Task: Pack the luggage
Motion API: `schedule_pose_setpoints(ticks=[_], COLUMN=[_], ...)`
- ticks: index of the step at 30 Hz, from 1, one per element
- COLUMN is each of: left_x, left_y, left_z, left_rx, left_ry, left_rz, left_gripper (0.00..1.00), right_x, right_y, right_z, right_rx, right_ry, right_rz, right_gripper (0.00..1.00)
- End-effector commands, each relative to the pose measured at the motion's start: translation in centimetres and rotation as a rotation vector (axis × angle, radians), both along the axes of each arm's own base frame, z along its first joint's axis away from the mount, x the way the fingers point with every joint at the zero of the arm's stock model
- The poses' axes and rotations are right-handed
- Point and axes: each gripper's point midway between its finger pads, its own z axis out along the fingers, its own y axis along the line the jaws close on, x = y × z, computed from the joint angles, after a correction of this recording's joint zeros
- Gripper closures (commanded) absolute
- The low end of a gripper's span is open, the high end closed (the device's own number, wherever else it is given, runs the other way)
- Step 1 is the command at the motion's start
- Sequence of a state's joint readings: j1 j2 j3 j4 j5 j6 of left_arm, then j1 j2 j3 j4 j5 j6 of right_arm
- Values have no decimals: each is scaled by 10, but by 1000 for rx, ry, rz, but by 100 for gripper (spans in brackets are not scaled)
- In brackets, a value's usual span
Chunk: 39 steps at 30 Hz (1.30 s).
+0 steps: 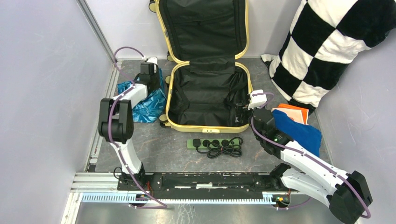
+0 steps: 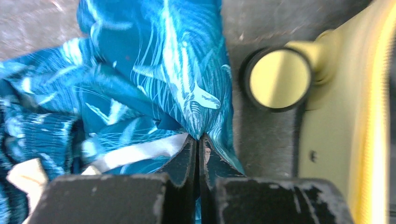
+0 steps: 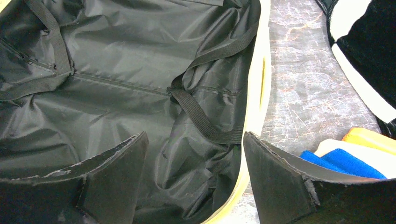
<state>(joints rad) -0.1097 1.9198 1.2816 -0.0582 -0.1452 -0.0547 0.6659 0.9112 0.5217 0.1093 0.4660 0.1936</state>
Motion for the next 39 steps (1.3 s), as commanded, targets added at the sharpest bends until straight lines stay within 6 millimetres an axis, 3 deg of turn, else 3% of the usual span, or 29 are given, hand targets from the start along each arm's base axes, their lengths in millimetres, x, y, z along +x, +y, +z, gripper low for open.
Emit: schedule_pose_setpoints(ticks=[1,4,8,12,16,20,25,30,34,39], left_x=[11,9,1,-16,-41,-64,-79,-88,-86,-68], left_y=[-4,10,19,-6,-67,-139,-217,-291,-334,-370], left_z=[116,160,198,221,232,221,199,201,200,190], left_rx=[-163,-182,-169,-222,-258,-252,-227,-229,-227,-261], left_ry=[-238,-314,-374,-372,-329,-267,-205,-212,-216,-202], left_rz=[13,30,20,-103,-286,-448,-606,-731,-787,-791], left_gripper=[98,98,98,98,98,98,98,98,98,98], right_x=[-3,-5,-7,-10,-13,-16,-19,-21,-22,-22], right_y=[2,1,1,-2,-7,-13,-25,-36,-43,-48], right_z=[10,11,12,16,18,19,16,15,14,11], right_rx=[9,12,22,38,45,53,29,-2,-28,-49], right_ry=[-22,-23,-26,-35,-36,-35,-13,0,6,12], right_rz=[23,28,31,28,7,-18,-69,-110,-143,-161], right_gripper=[20,22,24,25,26,26,27,27,27,27])
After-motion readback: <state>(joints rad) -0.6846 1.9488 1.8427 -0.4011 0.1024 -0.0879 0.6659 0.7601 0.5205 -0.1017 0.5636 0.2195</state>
